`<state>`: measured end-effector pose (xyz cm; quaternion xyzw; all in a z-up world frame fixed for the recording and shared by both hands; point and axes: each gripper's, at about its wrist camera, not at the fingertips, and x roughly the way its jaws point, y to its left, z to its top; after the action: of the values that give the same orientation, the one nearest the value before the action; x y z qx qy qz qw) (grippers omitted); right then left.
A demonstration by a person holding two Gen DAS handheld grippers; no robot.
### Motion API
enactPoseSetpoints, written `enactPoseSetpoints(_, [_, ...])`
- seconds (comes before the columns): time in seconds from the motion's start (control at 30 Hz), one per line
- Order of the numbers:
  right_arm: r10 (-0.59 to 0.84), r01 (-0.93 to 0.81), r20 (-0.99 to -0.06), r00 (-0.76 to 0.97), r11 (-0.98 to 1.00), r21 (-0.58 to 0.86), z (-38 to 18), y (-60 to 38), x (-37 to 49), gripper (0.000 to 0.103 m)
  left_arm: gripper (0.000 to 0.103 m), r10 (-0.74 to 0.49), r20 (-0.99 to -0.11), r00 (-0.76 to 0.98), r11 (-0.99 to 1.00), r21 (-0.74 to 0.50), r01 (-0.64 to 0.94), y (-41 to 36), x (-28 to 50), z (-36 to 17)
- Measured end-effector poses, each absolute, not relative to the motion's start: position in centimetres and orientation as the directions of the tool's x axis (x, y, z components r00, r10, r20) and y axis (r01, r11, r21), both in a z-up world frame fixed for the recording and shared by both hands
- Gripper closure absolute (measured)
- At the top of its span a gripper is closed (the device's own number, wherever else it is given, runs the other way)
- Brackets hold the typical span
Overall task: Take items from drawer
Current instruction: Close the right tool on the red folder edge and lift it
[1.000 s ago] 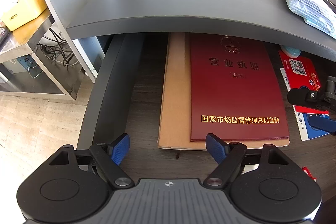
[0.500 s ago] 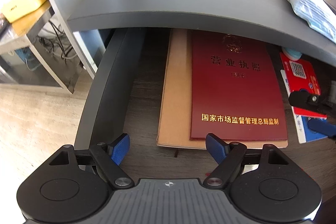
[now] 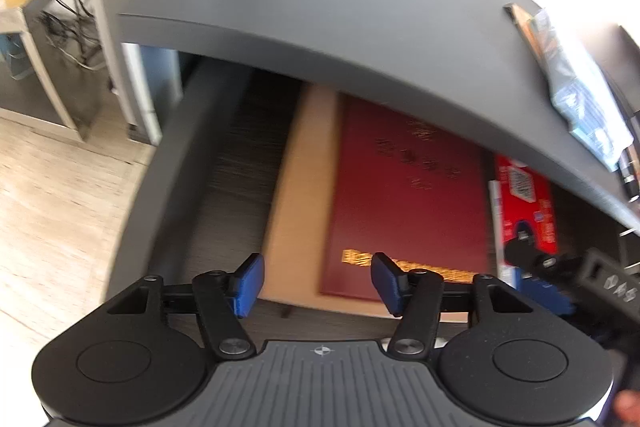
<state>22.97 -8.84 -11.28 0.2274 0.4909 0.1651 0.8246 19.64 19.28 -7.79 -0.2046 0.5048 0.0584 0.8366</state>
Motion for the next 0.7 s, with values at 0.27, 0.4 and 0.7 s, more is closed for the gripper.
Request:
enactPoseSetpoints(0.27, [0.508,-0.048,-0.734,0.450,0.835,0.549,-11.5,-8.8,23.1,0.028,0.064,-0.201,-0.869,0.452,0.877,-0.365,-0.311,19.0,21.4,-9.0])
enactPoseSetpoints(0.4, [0.503,-0.035,-0.748,0.433,0.839,0.543,-11.7,-8.8,23.3,0.036,0.065,-0.186,-0.880,0.437,0.881,-0.347,-0.322,18.7,21.8,-9.3])
enactPoseSetpoints(0.7, [0.517,-0.014,-0.784,0.343,0.838,0.546,-12.9,-8.3,24.0,0.070,0.064,-0.185,-0.883,0.432,0.885,-0.341,-0.317,18.2,22.0,-9.9])
